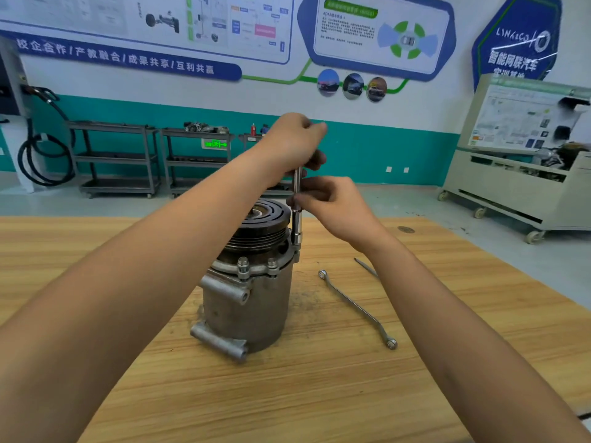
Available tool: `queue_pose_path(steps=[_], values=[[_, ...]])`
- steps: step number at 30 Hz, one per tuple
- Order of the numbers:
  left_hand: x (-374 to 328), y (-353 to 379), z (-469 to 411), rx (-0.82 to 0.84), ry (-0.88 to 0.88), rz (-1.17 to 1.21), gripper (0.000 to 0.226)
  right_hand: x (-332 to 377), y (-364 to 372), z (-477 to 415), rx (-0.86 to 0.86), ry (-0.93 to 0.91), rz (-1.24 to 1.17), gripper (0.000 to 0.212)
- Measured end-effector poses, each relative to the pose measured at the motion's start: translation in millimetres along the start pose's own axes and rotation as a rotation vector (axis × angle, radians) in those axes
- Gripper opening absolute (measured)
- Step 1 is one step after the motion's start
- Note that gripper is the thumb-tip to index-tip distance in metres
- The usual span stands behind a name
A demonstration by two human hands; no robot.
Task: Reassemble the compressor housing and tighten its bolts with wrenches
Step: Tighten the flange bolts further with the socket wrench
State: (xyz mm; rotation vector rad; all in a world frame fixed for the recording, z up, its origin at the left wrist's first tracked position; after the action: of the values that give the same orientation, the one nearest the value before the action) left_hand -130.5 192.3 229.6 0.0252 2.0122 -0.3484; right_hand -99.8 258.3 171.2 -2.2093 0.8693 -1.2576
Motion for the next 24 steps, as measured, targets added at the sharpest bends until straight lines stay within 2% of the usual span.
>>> queue_pose_path(steps=[2,3,4,5,6,8,12,14,16,18,22,23,24], values=[[-21.6,8.1,2.0,-0.009,0.207,-0.498,0.029,-0.2,-4.3,-2.0,-0.056,-0.002,0.056,0.003],[-29.2,12.1,4.2,-0.024,0.272,-0.633,0.031,-0.4,-7.3,-3.3,-0.091,-0.008,0.101,0.005],[-34.0,16.2,6.1,-0.022,0.309,-0.660,0.032,-0.4,-10.7,-3.9,-0.130,-0.015,0.150,0.014],[-35.8,20.1,7.7,0.002,0.317,-0.583,0.030,-0.5,-13.7,-3.4,-0.165,-0.021,0.185,0.020],[-34.4,22.6,8.3,0.028,0.288,-0.412,0.028,-0.8,-15.3,-2.7,-0.188,-0.020,0.200,0.022],[-23.1,22.1,7.0,0.034,0.154,0.052,0.028,-3.2,-14.2,-1.3,-0.179,-0.005,0.193,0.018],[9.5,23.1,0.0,0.040,-0.119,0.882,0.024,-5.1,-2.5,2.1,-0.011,0.013,-0.064,0.009],[21.4,19.4,-1.4,-0.005,-0.219,1.050,0.027,2.7,0.2,3.8,0.049,-0.040,-0.113,0.015],[24.4,9.0,-3.1,-0.073,-0.202,0.946,0.030,8.7,-3.3,2.8,-0.003,-0.075,0.017,0.014],[12.5,1.2,-3.1,-0.105,-0.103,0.697,0.028,12.7,-9.4,0.1,-0.123,-0.080,0.187,0.019],[-35.6,17.0,6.4,-0.027,0.258,-0.265,0.036,12.8,-20.3,-1.6,-0.288,-0.054,0.357,0.034],[-39.7,23.8,8.4,-0.010,0.300,-0.358,0.038,11.6,-21.8,-1.2,-0.297,-0.045,0.379,0.035],[-40.0,28.1,10.4,0.021,0.306,-0.328,0.037,10.1,-22.0,-0.7,-0.289,-0.038,0.376,0.034]])
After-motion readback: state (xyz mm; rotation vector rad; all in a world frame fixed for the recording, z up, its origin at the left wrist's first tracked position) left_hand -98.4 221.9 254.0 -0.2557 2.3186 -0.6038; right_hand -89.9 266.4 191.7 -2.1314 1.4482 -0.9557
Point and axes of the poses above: each hand's wrist, its own z-axis away from the middle knuckle, its own y-axis out of the palm, x = y × z, the point moved 10 cm from there along -z, towards the middle knuckle, and after that the axes turned 14 degrees about z, right-handed, at the moved point
